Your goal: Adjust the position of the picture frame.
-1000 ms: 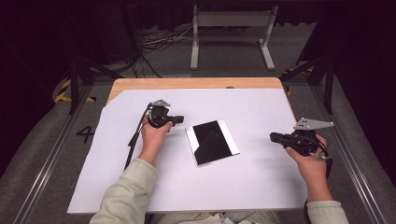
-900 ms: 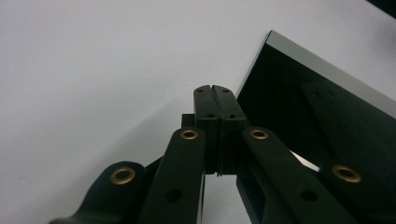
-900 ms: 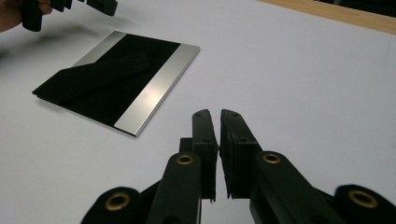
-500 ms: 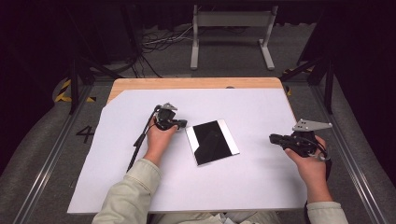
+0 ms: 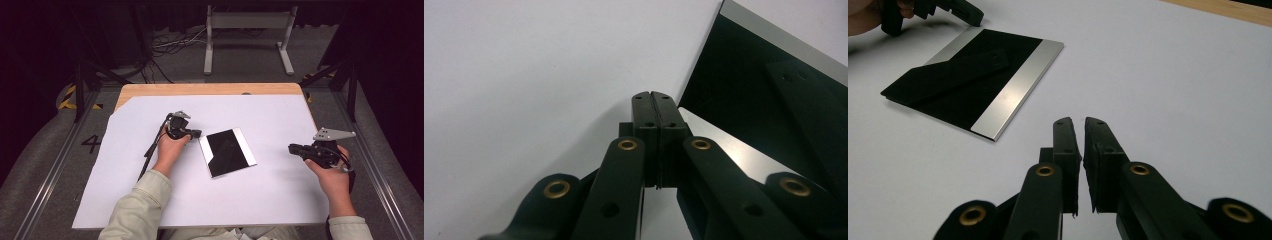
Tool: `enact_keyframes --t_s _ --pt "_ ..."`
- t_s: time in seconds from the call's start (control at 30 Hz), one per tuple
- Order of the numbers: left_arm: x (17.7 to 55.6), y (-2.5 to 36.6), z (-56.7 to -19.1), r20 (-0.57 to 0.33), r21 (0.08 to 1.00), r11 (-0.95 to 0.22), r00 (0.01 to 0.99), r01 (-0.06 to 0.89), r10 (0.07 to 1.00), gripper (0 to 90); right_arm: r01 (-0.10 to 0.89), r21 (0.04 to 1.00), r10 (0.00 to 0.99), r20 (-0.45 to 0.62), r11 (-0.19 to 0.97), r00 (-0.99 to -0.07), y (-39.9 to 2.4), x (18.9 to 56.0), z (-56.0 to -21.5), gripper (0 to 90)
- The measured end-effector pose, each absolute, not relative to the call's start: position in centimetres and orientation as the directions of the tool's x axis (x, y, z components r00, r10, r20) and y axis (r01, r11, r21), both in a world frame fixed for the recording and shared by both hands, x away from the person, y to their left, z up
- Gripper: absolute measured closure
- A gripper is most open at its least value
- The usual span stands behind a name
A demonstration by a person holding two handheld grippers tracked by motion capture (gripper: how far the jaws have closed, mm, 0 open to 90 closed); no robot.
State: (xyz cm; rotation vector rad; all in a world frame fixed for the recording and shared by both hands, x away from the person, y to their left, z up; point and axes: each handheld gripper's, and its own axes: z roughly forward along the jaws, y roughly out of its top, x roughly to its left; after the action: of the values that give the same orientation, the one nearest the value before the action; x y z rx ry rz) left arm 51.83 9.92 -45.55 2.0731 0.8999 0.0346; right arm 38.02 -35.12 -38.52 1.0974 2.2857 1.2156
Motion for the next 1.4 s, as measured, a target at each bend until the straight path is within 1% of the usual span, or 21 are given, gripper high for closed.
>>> enact_keyframes --t_s 0.27,0.5,0.73,0.87,1.0,1.4 --pt "51.4 9.8 -45.3 -0.299 0.695 -0.418 0.764 0.585 0.572 90.0 0.479 0.807 0.754 0.066 0.346 -0.654 -35.1 38.1 -38.5 83.6" --pt "50.7 9.5 -44.8 -0.287 0.660 -0.492 0.797 0.567 0.532 90.0 0.486 0.802 0.747 0.076 0.348 -0.660 -34.8 38.3 -38.4 84.0" --pt "50.0 9.0 -44.3 -0.262 0.626 -0.564 0.826 0.539 0.499 90.0 0.496 0.791 0.734 0.090 0.359 -0.673 -34.6 38.5 -38.2 87.8" --pt "49.5 8.7 -44.0 -0.246 0.602 -0.603 0.840 0.523 0.483 90.0 0.505 0.779 0.726 0.095 0.372 -0.681 -34.5 38.6 -38.1 88.1" --pt "49.2 8.5 -43.8 -0.248 0.579 -0.633 0.850 0.514 0.464 90.0 0.510 0.771 0.719 0.101 0.380 -0.688 -34.4 38.8 -38.1 88.3" --pt "48.7 8.2 -43.6 -0.274 0.545 -0.670 0.863 0.503 0.425 90.0 0.503 0.717 0.658 0.083 0.483 -0.748 -32.7 39.1 -38.3 89.8"
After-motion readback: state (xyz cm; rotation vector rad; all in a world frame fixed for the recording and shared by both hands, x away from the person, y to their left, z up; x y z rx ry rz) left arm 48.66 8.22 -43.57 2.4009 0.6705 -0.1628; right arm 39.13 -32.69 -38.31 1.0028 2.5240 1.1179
